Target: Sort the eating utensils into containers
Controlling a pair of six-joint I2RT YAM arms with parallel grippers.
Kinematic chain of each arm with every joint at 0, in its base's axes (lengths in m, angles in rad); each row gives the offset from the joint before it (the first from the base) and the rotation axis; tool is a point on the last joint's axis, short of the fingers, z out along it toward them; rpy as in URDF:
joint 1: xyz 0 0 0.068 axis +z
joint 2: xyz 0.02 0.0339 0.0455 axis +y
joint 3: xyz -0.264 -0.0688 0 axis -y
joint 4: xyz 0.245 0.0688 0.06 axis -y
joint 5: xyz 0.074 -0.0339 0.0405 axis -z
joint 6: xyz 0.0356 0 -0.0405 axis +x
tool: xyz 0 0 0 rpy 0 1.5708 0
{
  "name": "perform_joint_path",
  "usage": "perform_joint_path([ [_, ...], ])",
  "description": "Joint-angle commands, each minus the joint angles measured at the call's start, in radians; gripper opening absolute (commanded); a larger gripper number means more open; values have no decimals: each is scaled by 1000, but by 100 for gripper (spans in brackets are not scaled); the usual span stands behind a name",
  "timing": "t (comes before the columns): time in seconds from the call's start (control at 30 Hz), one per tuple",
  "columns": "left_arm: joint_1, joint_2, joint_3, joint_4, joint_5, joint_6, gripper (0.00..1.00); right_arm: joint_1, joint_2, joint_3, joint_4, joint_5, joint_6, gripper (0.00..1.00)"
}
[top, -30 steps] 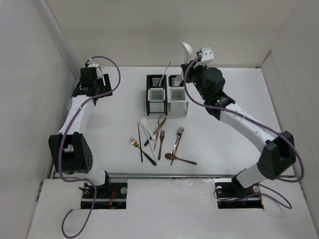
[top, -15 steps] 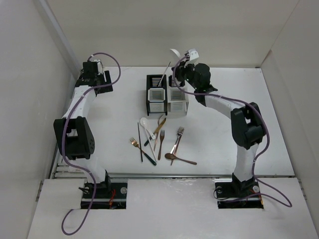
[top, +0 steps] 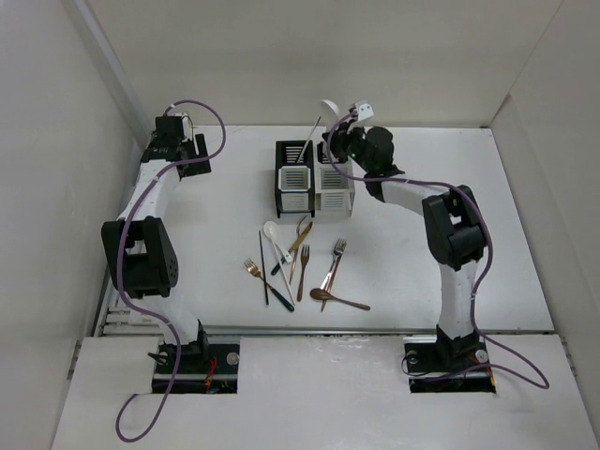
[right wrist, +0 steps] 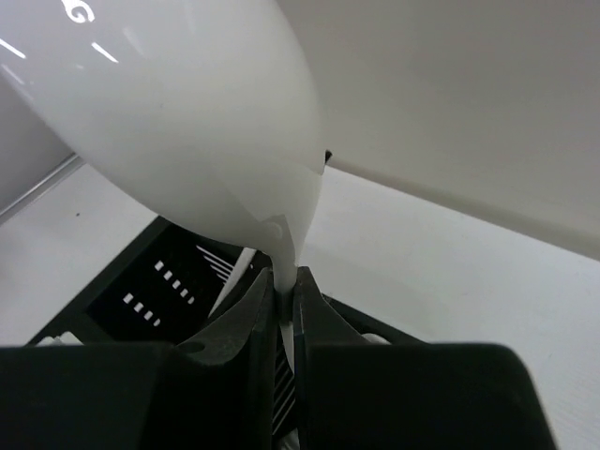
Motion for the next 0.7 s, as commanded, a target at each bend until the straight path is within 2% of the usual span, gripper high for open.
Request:
perform_joint_path([
  [0.0, 7, -5, 43, -2, -10, 8, 70, -8, 1, 6, 95, -31, 9, 0],
  [0.1, 7, -15, 43, -2, -10, 8, 70, -8, -10, -23, 95, -31, 9, 4],
  [0.2, 7, -25, 43, -2, -10, 8, 70, -17, -21, -45, 86, -41, 9, 18],
  [0.23, 7, -38, 43, -2, -10, 8, 70, -17, -30, -45, 77, -41, 9, 29],
  [0.4, 7, -67, 25, -2, -19, 8, 70, -17, -68, -65, 47, -50, 9, 49],
  [0.47, 7, -79, 16, -2, -20, 8, 70, -17, -84, -74, 46, -36, 9, 55],
  [0.67, 7, -120, -6, -2, -20, 8, 70, -17, -183, -96, 14, 28, 9, 63],
])
